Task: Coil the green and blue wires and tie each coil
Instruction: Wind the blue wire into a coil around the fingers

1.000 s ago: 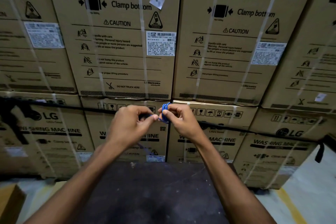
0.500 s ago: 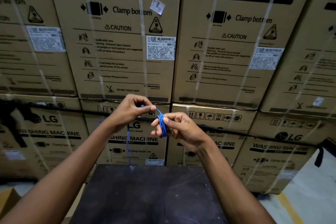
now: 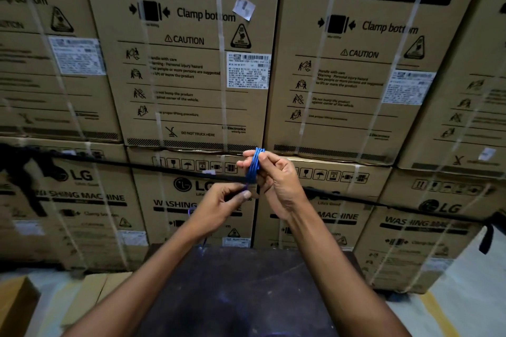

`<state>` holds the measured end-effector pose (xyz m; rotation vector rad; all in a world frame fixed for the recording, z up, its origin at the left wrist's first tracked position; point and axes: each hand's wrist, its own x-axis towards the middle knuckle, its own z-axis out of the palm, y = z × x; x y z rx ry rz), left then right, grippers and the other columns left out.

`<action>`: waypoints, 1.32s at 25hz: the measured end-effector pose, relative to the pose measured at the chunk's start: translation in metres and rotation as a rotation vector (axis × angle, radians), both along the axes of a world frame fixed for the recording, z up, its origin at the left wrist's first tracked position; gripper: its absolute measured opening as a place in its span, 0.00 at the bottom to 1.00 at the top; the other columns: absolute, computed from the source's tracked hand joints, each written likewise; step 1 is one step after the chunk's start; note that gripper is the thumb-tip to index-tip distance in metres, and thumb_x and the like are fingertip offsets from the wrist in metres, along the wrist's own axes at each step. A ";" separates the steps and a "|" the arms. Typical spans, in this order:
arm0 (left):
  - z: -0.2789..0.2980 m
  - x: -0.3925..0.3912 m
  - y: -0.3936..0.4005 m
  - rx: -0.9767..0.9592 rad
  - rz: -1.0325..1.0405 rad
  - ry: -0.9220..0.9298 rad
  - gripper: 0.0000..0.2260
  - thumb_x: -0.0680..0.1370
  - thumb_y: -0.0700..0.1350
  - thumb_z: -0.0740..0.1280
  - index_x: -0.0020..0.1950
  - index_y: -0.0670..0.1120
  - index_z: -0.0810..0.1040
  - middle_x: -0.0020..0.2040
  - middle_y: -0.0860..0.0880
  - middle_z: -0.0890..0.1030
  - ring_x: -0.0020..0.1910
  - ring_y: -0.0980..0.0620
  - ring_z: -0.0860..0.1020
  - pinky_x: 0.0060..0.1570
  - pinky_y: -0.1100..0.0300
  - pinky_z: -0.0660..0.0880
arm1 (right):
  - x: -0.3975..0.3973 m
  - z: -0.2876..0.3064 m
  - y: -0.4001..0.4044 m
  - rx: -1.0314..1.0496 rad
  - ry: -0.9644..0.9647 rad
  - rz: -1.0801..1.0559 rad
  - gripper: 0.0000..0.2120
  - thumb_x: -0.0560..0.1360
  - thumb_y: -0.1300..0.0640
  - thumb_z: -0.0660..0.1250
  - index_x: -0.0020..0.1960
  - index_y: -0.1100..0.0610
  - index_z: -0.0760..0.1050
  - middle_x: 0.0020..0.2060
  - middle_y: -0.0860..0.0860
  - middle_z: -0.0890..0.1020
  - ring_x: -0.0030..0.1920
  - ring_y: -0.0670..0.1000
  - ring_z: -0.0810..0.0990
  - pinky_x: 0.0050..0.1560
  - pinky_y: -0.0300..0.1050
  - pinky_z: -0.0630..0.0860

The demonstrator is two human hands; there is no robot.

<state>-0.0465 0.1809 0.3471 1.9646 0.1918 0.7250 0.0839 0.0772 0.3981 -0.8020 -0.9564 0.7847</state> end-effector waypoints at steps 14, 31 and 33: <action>0.039 -0.043 0.003 0.613 0.243 0.271 0.09 0.82 0.56 0.64 0.44 0.59 0.79 0.35 0.58 0.82 0.35 0.60 0.80 0.38 0.58 0.77 | 0.015 -0.013 0.006 -0.201 -1.161 -0.474 0.11 0.80 0.57 0.65 0.41 0.55 0.81 0.34 0.50 0.82 0.36 0.49 0.80 0.39 0.47 0.76; 0.069 -0.029 0.047 0.815 0.026 0.207 0.03 0.79 0.53 0.69 0.49 0.61 0.82 0.42 0.61 0.81 0.45 0.60 0.78 0.42 0.57 0.78 | 0.012 -0.005 -0.031 -0.399 -0.442 0.347 0.17 0.85 0.60 0.59 0.58 0.75 0.76 0.40 0.58 0.83 0.49 0.58 0.84 0.44 0.37 0.77; 0.069 -0.027 0.044 0.668 -0.029 0.213 0.04 0.78 0.50 0.72 0.47 0.61 0.83 0.40 0.59 0.82 0.43 0.58 0.81 0.42 0.59 0.79 | 0.013 -0.006 -0.033 -0.386 -0.429 0.358 0.16 0.85 0.60 0.59 0.58 0.74 0.76 0.39 0.58 0.83 0.49 0.58 0.84 0.44 0.37 0.77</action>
